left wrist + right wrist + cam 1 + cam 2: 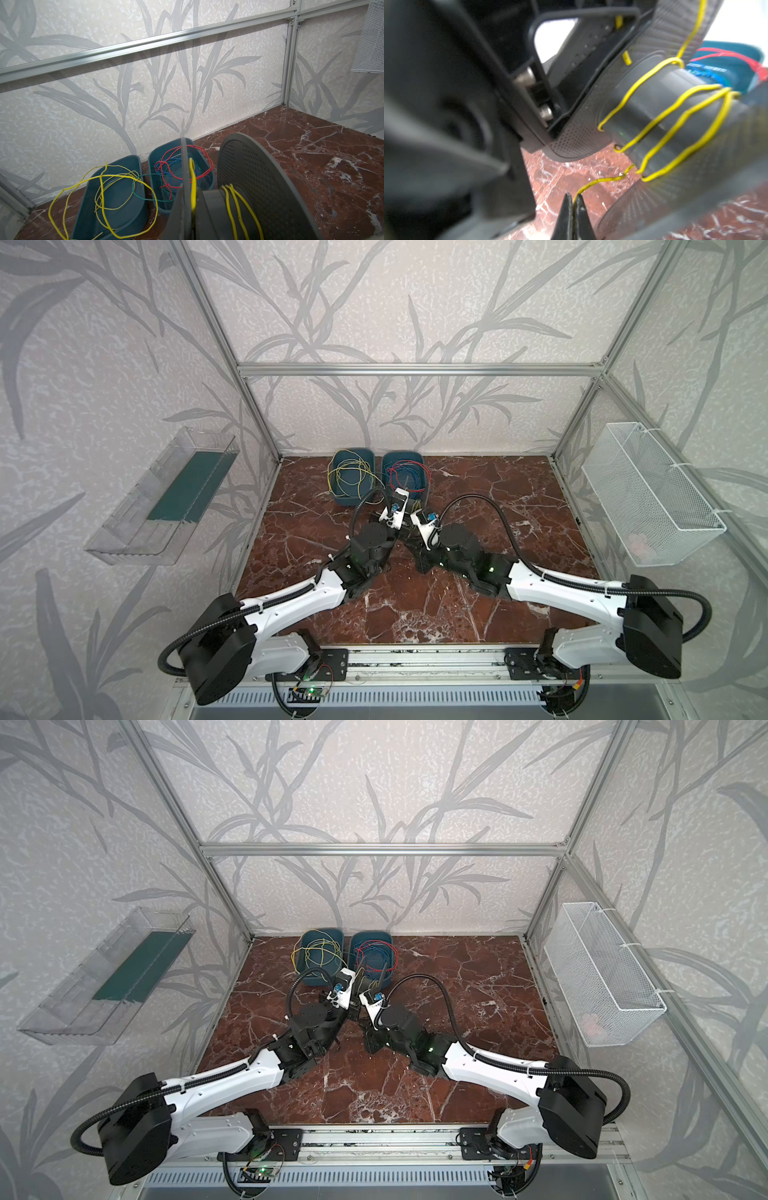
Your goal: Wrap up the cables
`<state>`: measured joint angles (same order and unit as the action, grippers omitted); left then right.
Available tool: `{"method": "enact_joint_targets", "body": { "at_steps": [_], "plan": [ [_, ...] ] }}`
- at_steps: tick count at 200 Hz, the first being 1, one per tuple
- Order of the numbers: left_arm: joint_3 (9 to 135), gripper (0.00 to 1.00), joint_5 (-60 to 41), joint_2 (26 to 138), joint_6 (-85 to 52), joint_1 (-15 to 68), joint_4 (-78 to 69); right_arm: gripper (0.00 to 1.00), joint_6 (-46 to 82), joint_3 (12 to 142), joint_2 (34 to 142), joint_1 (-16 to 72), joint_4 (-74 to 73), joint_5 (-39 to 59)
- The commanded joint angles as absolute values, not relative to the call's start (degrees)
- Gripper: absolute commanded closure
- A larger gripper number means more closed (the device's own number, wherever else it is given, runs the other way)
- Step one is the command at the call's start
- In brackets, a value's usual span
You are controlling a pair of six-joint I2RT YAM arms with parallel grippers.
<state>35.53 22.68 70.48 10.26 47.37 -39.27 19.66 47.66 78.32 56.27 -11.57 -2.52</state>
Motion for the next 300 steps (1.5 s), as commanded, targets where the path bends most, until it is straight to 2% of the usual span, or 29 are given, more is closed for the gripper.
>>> {"method": "enact_joint_targets", "body": {
  "at_steps": [1,39,86,143,183,217,242,266,300],
  "plan": [
    [31.9,1.0,15.4,70.0,11.1,49.7,-48.1,0.99,21.0,46.8,79.3,55.0,-14.6,-3.1],
    [31.2,1.0,16.6,69.9,9.8,50.4,-49.4,0.97,20.9,46.8,79.6,55.0,-13.3,-3.0],
    [30.6,1.0,16.4,68.2,8.8,50.4,-46.7,0.73,22.5,47.6,76.6,55.0,-10.0,-1.8],
    [29.6,1.0,18.2,66.8,8.7,50.4,-44.3,0.7,24.7,44.9,67.0,55.1,-5.8,0.8],
    [31.6,1.0,21.1,66.3,9.9,50.4,-40.7,0.62,24.5,45.6,57.9,55.2,2.0,1.7],
    [33.1,1.0,23.0,65.8,11.6,50.4,-39.0,0.54,22.9,46.6,50.9,55.1,8.6,-5.0],
    [36.3,1.0,22.9,64.7,14.6,50.4,-32.1,0.46,19.9,47.8,46.5,54.6,13.4,-12.2],
    [41.0,1.0,22.9,63.3,19.8,51.1,-20.6,0.43,18.7,48.7,44.0,51.7,18.0,-18.9],
    [43.5,1.0,27.4,61.4,29.0,54.4,-13.7,0.41,20.2,46.4,40.6,41.1,19.3,-13.9]
  ]
}}
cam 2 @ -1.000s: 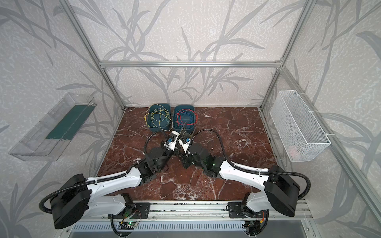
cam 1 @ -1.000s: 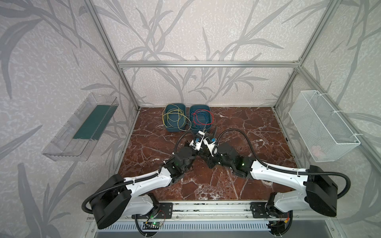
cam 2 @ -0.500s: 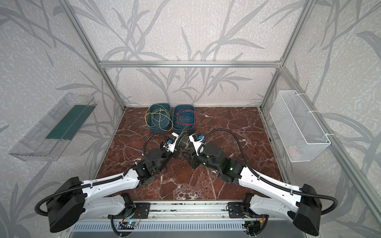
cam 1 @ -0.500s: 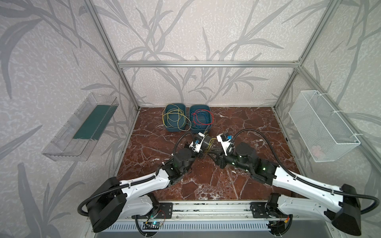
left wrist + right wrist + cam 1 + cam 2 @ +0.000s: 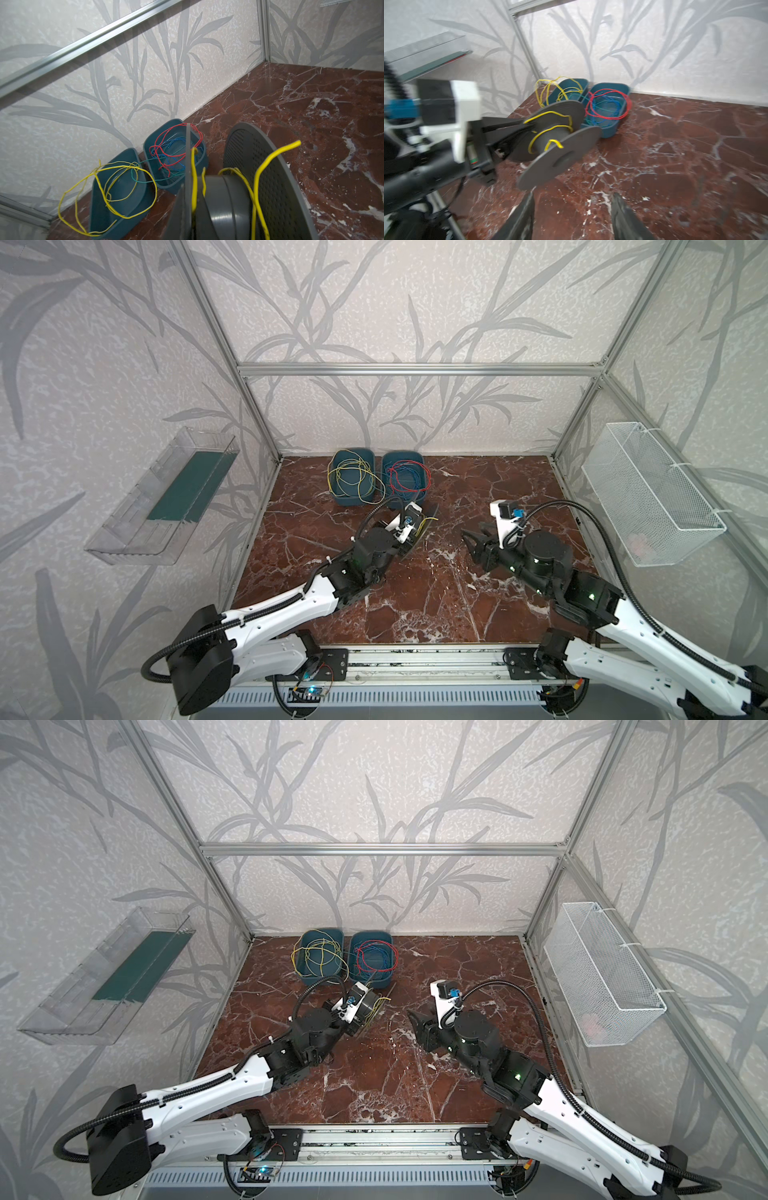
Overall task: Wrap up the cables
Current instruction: 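Open the right gripper and draw it back while left gripper lowers spool, then set the grey spool flat on the table and release it with left gripper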
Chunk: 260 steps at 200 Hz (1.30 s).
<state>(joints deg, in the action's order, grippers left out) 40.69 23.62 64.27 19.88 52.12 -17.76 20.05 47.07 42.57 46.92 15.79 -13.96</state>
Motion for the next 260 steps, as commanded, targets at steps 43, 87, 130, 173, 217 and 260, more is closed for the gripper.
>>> {"method": "enact_joint_targets", "body": {
  "at_steps": [43,87,130,173,217,260],
  "plan": [
    [42.4,1.0,38.9,66.1,44.1,63.1,-16.8,0.4,21.4,44.4,40.2,32.9,19.4,-9.8],
    [35.8,1.0,48.4,78.1,58.1,69.1,-40.6,0.4,22.4,42.6,41.7,29.7,18.0,-7.0],
    [32.8,1.0,53.6,99.7,78.9,71.7,-81.0,0.4,22.9,41.6,41.7,27.1,17.4,-4.8],
    [35.3,1.0,54.7,105.2,74.3,74.3,-77.3,0.4,23.0,41.4,41.4,25.9,17.5,-3.7],
    [34.0,1.0,54.0,113.4,74.5,73.9,-81.0,0.4,23.5,40.7,42.0,25.4,16.3,-2.2],
    [33.6,1.0,51.0,116.3,74.2,71.7,-80.7,0.4,24.1,39.9,41.9,25.1,15.6,-0.8]
  ]
}}
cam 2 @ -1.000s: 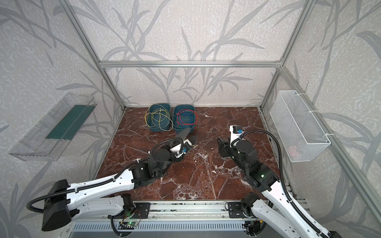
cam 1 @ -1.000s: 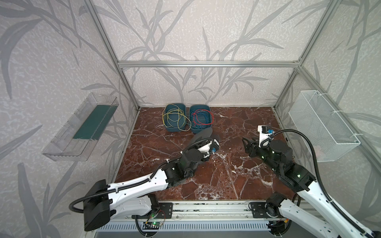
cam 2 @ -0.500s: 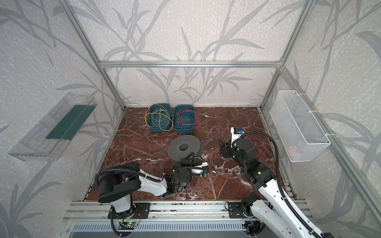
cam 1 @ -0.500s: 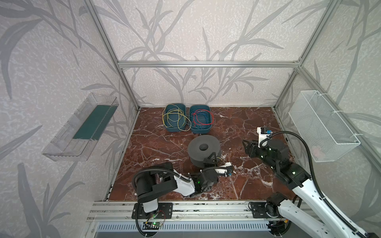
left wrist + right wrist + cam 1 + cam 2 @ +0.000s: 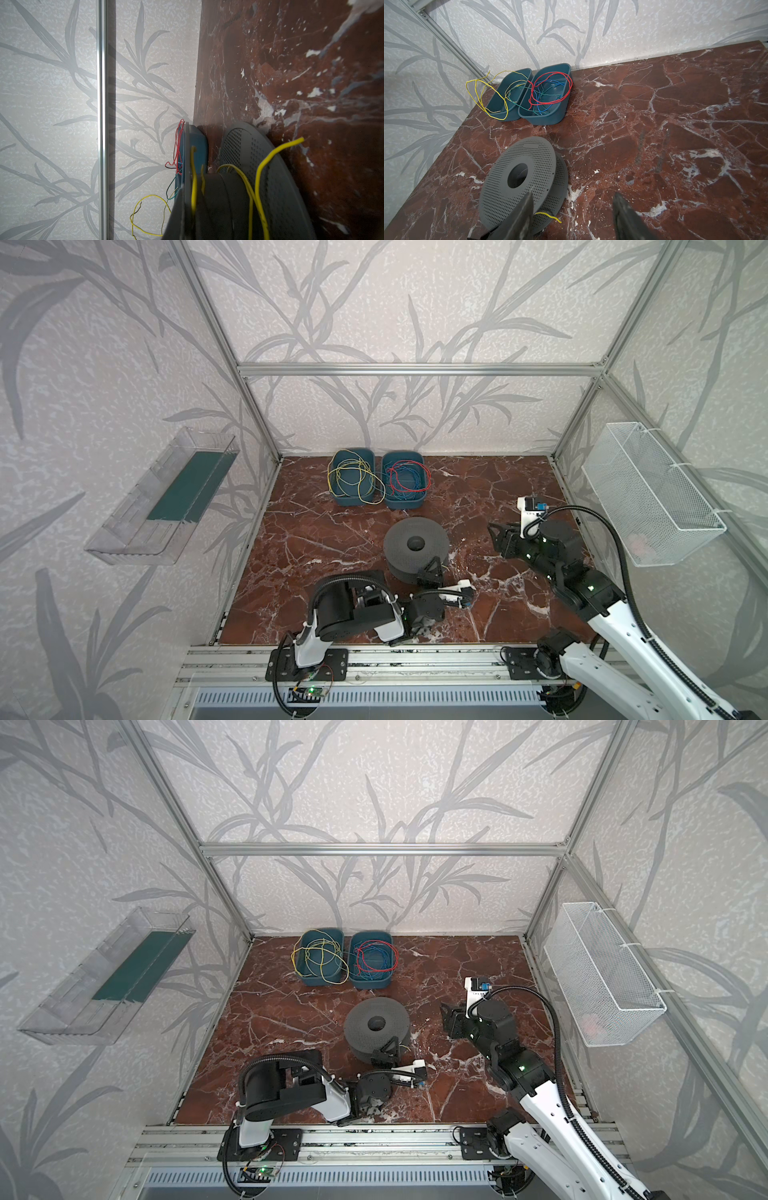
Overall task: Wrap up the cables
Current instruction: 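Set the grey spool flat on the table and release it with left gripper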
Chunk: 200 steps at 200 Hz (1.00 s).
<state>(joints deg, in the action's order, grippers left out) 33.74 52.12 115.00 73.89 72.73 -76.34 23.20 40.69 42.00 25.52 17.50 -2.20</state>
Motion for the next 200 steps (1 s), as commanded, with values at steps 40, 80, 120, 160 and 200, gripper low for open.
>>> {"method": "enact_joint_targets", "body": {
  "at_steps": [40,80,120,160,200],
  "plan": [
    [34.9,0.95,51.8,119.7,75.5,72.1,-80.9,0.4,24.1,40.1,41.7,24.8,15.8,-0.3],
    [35.2,0.46,52.9,118.0,72.0,72.7,-72.5,0.37,23.5,40.2,40.9,24.2,16.0,0.3],
    [36.6,0.01,51.6,110.0,64.2,73.5,-52.8,0.34,23.3,40.4,40.7,23.7,16.3,1.2],
    [47.6,0.01,38.4,95.3,39.9,74.2,-2.0,0.33,23.3,41.0,41.0,23.0,17.0,2.0],
    [54.7,0.01,30.9,87.4,32.6,75.7,18.6,0.33,23.1,41.7,40.7,21.9,17.8,2.9]
  ]
}}
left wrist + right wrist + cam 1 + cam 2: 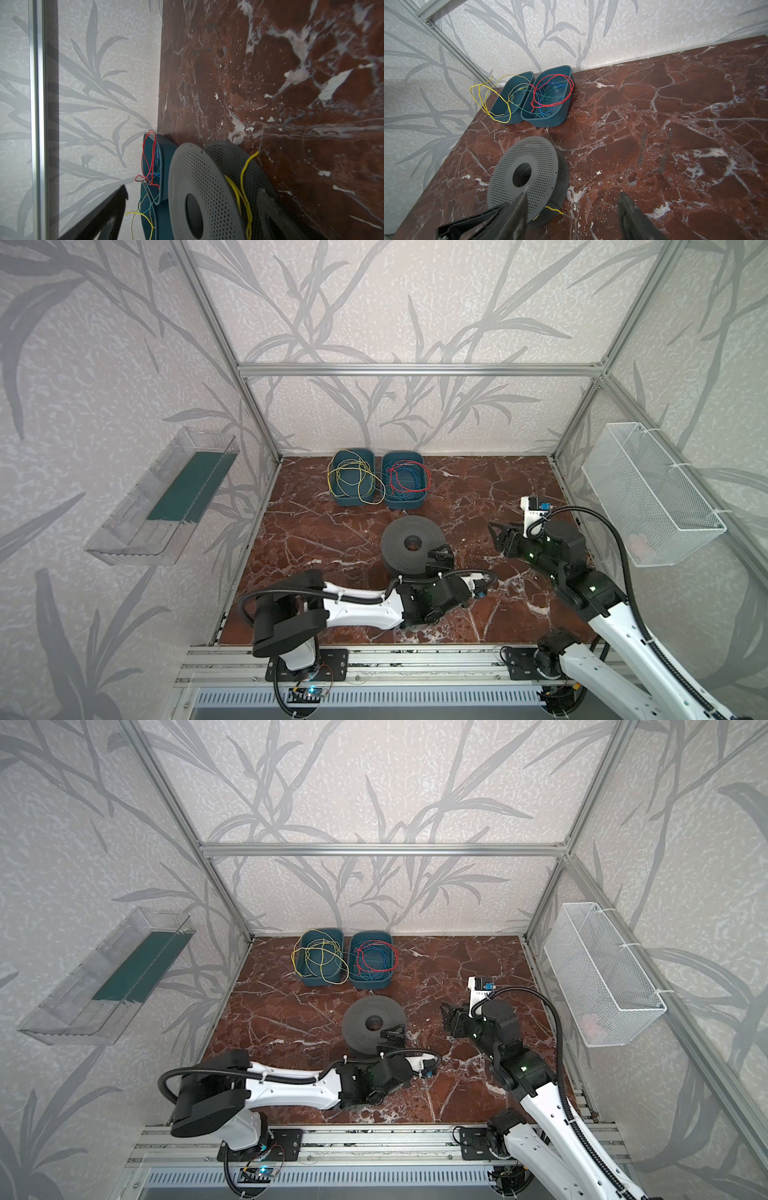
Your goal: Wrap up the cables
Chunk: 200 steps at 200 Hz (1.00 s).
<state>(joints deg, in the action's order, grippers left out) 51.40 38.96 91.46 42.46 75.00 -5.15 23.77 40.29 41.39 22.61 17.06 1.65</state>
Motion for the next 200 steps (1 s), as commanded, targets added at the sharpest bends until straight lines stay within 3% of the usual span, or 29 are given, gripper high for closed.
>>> {"method": "enact_joint_targets", "body": {
  "at_steps": [1,47,60,67,71,104,119,155,178,200],
  "plan": [
    [54.9,0.01,30.7,87.1,32.5,75.7,19.0,0.33,23.0,41.7,40.7,21.8,17.9,2.9],
    [64.9,0.01,28.8,75.3,26.4,75.6,30.1,0.29,21.4,44.9,42.8,21.4,19.0,6.0],
    [65.8,0.01,30.4,72.3,25.5,75.4,27.5,0.23,20.5,46.5,43.9,21.4,19.3,7.8],
    [66.3,0.01,31.7,70.8,24.2,75.3,26.7,0.06,19.8,47.4,44.4,21.4,19.2,9.3],
    [66.2,0.01,33.0,69.9,23.5,75.3,25.6,0.02,19.7,47.7,44.6,21.4,19.0,9.7],
    [54.8,0.01,40.3,58.0,23.9,73.4,3.7,0.01,19.9,51.0,44.9,22.1,19.6,10.2],
    [48.6,0.01,41.8,53.1,19.7,67.6,-3.9,0.01,25.0,49.5,43.9,22.2,17.2,5.0],
    [37.0,0.01,44.7,47.1,11.1,51.4,-12.9,0.01,9.8,40.4,41.9,22.3,1.7,4.7],
    [34.0,0.01,43.9,47.5,3.4,40.4,-14.2,0.01,4.3,33.5,42.4,22.2,-10.1,3.7],
    [27.8,0.01,43.3,50.1,2.5,31.9,-24.9,0.01,0.9,31.3,46.9,22.2,-16.1,0.6]
  ]
}}
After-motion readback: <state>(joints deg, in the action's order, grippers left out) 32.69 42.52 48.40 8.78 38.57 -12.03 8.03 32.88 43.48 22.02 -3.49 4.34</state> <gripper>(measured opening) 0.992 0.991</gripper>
